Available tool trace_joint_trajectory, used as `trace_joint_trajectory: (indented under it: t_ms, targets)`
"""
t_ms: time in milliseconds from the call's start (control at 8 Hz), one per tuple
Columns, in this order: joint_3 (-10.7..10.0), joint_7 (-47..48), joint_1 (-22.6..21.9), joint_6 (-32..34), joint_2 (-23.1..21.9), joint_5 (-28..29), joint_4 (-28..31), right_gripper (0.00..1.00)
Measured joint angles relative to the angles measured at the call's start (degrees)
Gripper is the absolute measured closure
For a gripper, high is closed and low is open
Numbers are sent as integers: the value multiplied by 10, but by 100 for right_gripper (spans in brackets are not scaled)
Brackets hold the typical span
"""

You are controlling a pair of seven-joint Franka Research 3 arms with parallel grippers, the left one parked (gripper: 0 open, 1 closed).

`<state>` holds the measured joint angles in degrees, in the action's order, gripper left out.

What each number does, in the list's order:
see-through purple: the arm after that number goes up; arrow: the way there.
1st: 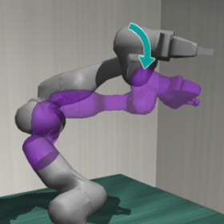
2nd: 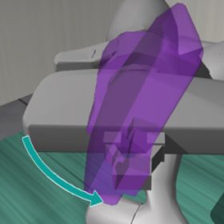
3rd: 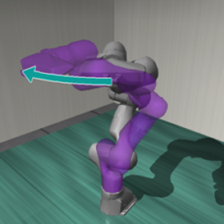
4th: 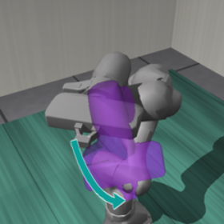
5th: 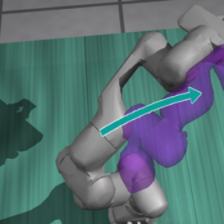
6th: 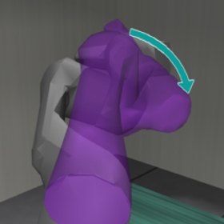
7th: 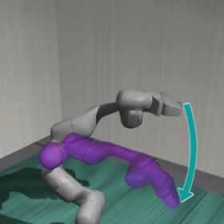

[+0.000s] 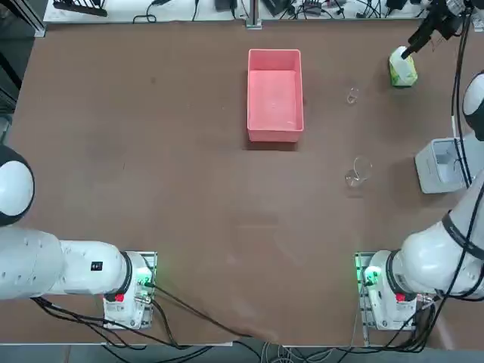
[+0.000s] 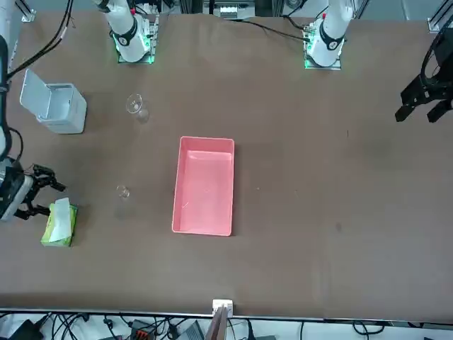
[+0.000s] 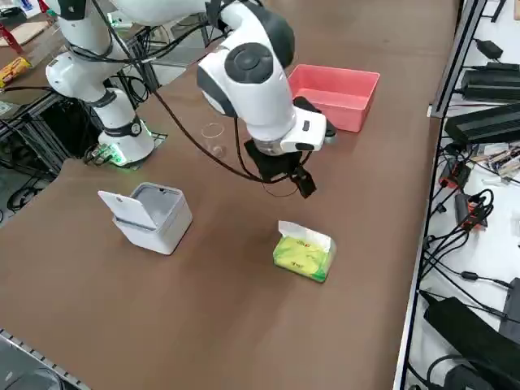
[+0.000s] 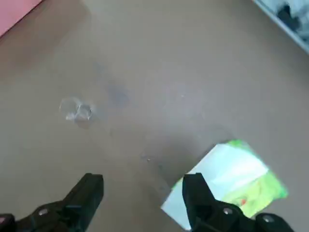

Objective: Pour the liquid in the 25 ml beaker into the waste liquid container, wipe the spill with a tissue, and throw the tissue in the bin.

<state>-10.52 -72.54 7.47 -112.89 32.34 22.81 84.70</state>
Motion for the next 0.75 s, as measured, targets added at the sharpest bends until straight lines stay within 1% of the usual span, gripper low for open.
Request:
trace_joint_trajectory:
  t_ms: [250, 500, 625, 750]
  targets:
    - [0, 151, -15, -26, 19, -38, -6, 0]
    - [0, 294, -27, -53, 51, -100, -28, 0]
    - [0, 341, -32, -66, 68, -114, -37, 0]
    - [-2, 367, -34, -76, 86, -120, -46, 0]
